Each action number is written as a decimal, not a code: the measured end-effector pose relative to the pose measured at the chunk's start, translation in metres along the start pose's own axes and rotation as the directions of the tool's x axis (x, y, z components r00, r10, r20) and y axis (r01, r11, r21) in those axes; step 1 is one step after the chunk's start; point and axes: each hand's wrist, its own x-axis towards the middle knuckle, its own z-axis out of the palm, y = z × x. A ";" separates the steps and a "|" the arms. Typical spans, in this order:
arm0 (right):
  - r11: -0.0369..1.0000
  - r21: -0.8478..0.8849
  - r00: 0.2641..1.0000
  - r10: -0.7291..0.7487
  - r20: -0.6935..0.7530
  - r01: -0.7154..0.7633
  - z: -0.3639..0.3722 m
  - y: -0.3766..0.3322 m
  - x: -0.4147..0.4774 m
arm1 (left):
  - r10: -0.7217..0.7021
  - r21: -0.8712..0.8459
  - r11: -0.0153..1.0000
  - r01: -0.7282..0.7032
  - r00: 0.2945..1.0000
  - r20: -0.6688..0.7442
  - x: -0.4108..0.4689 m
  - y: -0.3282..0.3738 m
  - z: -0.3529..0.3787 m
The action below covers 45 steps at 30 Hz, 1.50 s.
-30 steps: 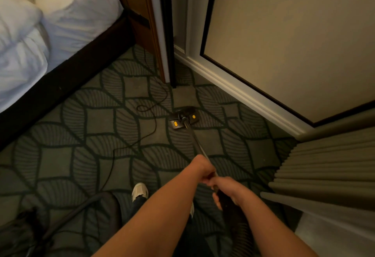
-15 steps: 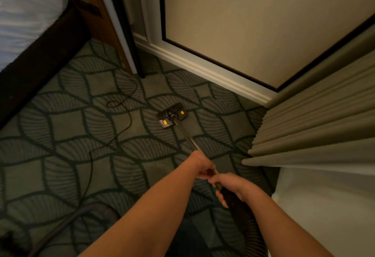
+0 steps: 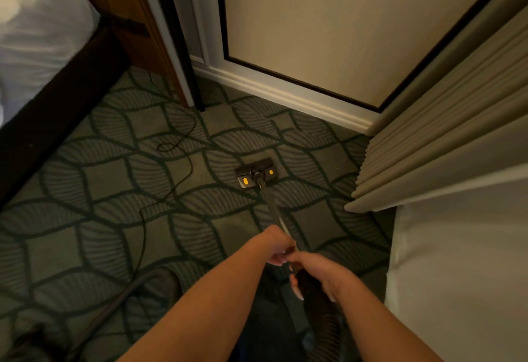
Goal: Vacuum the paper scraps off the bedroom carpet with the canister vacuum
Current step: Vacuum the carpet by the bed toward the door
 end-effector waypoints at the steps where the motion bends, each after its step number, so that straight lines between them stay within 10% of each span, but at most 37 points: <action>1: 0.999 0.032 1.000 -0.013 0.008 0.013 0.011 0.002 -0.002 | -0.011 -0.039 0.999 0.011 1.000 -0.008 -0.006 -0.007 -0.005; 10: 0.946 -0.301 0.981 -0.069 0.182 0.123 0.095 -0.006 -0.010 | -0.028 -0.194 0.981 -0.026 0.963 -0.270 -0.022 -0.079 -0.069; 21: 0.916 -0.380 0.986 -0.160 -0.042 0.132 0.132 -0.023 0.081 | -0.215 -0.536 0.825 0.179 0.977 -0.004 -0.020 -0.127 -0.073; 33: 0.988 -0.123 0.996 0.084 -0.041 -0.089 0.147 -0.032 0.156 | -0.336 -0.494 0.804 0.331 0.938 0.083 0.002 -0.138 -0.061; 45: 1.000 0.002 0.998 0.009 -0.059 -0.009 0.137 -0.007 0.162 | -0.276 -0.393 0.893 0.219 0.956 -0.096 -0.008 -0.138 -0.033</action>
